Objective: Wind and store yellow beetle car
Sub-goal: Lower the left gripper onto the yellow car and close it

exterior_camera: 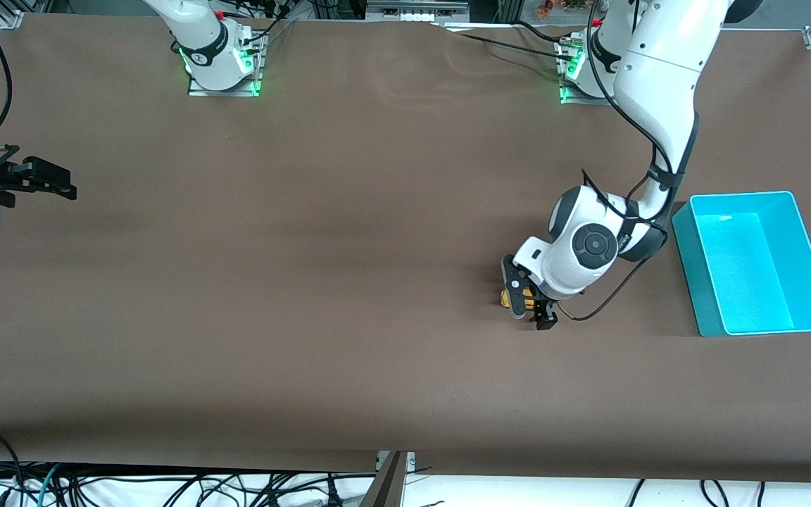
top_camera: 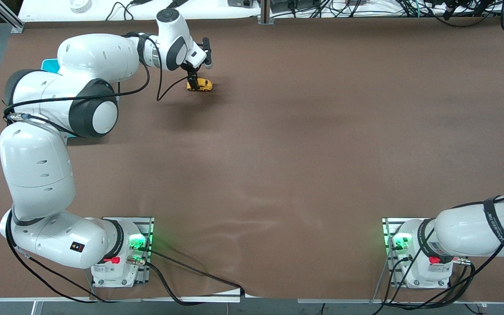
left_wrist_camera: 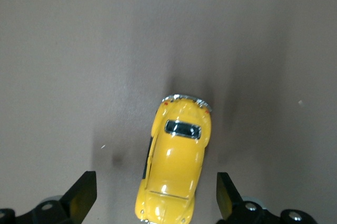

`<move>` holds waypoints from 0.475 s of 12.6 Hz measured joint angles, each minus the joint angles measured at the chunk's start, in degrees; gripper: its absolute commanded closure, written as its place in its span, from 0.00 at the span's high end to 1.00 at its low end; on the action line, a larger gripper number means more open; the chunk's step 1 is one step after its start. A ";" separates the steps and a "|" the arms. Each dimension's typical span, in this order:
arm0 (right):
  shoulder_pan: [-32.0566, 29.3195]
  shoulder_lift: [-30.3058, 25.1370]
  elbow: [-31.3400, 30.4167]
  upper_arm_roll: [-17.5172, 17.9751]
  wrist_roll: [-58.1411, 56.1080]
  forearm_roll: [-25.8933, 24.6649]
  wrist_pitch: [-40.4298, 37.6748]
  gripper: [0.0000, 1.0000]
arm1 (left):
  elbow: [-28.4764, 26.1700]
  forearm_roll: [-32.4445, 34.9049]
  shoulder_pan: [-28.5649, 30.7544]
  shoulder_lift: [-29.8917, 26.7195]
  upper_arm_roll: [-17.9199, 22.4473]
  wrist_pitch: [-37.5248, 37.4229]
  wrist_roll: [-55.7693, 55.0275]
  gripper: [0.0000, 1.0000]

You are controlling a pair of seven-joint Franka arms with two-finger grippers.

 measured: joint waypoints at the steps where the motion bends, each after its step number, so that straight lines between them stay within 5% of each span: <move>1: 0.00 0.00 0.00 0.00 0.00 0.00 0.00 1.00 | 0.00 0.01 -0.03 0.25 0.15 0.11 0.75 0.89; 5: 0.00 0.00 0.00 0.00 0.00 0.00 0.01 1.00 | 0.10 0.02 -1.42 0.52 0.21 0.13 1.35 0.52; 6: 0.00 0.00 0.00 0.00 0.00 0.00 0.02 1.00 | 0.10 0.02 -1.81 0.57 0.22 0.13 1.35 0.29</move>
